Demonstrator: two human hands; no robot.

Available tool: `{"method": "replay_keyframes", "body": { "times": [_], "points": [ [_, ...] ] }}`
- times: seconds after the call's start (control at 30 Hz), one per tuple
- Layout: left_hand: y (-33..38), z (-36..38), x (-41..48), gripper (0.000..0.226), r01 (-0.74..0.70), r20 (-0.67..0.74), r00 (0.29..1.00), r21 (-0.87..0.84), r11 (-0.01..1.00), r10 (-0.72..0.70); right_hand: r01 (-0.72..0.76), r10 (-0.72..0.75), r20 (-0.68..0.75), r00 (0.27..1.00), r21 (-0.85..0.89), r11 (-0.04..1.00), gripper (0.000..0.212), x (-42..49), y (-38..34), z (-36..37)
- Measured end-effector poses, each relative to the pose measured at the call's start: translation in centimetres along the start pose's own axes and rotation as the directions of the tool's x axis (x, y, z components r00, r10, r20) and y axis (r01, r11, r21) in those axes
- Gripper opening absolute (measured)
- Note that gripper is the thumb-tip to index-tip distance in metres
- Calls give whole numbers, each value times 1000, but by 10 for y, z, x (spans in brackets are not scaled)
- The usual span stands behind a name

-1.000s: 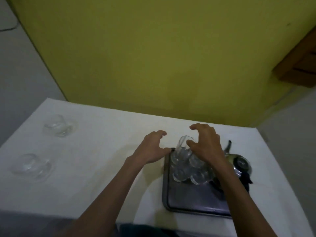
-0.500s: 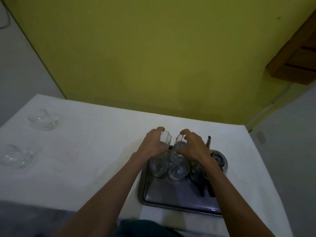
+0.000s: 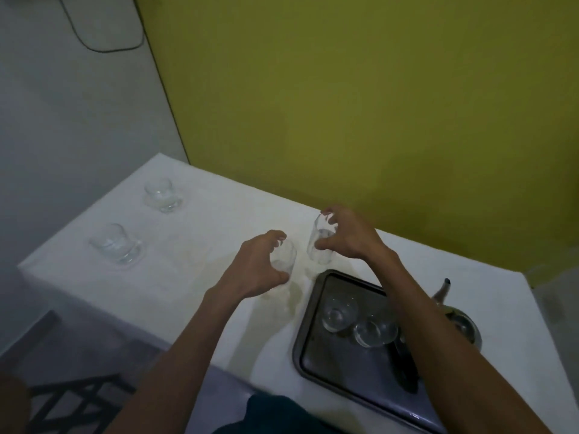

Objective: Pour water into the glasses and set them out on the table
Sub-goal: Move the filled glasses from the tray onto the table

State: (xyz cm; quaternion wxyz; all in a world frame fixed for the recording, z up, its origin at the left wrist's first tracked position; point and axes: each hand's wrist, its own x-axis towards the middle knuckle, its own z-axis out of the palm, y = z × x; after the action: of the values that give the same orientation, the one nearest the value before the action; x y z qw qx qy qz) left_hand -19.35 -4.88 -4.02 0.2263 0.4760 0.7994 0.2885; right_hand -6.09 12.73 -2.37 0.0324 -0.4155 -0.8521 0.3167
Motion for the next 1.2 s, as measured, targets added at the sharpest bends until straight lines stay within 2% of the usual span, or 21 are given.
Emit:
{"method": "replay_keyframes", "body": {
  "times": [0.23,0.43,0.57,0.63,0.7,0.83,0.93,1.03,1.13,1.2],
  "points": [
    [-47,0,-33,76,111,20,994,0,994,-111,103,-99,62,993,-81,991,78,47,-42,48],
    [-61,-2,-36,77,133,45,990,-19,991,-132,59,-55,61,997,-73,996,80,69,-49,70],
    [-61,-7,-32,97,136,115,984,8,991,-136,21,-20,46,999,-36,999,90,71,-47,73],
    [-54,-9,-30,102,89,101,990,61,994,-95,6,-4,62,998,-35,999,101,66,-45,71],
    [-42,-10,-25,99,-8,55,998,130,991,1,-6,9,59,998,-51,999,108,55,-41,64],
    [-9,0,-13,83,-192,45,981,213,958,187,-127,128,3,992,-117,985,95,16,-8,45],
    [9,21,-9,78,-269,153,958,182,946,243,-239,245,8,970,-178,954,85,-28,26,35],
    [25,50,-7,80,-330,340,903,161,930,262,-345,360,43,932,-203,917,83,-68,54,39],
    [29,81,-3,82,-342,454,855,133,930,249,-383,412,65,909,-263,886,81,-93,70,49],
    [26,102,0,85,-330,505,840,181,927,201,-403,434,69,898,-265,876,84,-105,78,57]
  ]
}}
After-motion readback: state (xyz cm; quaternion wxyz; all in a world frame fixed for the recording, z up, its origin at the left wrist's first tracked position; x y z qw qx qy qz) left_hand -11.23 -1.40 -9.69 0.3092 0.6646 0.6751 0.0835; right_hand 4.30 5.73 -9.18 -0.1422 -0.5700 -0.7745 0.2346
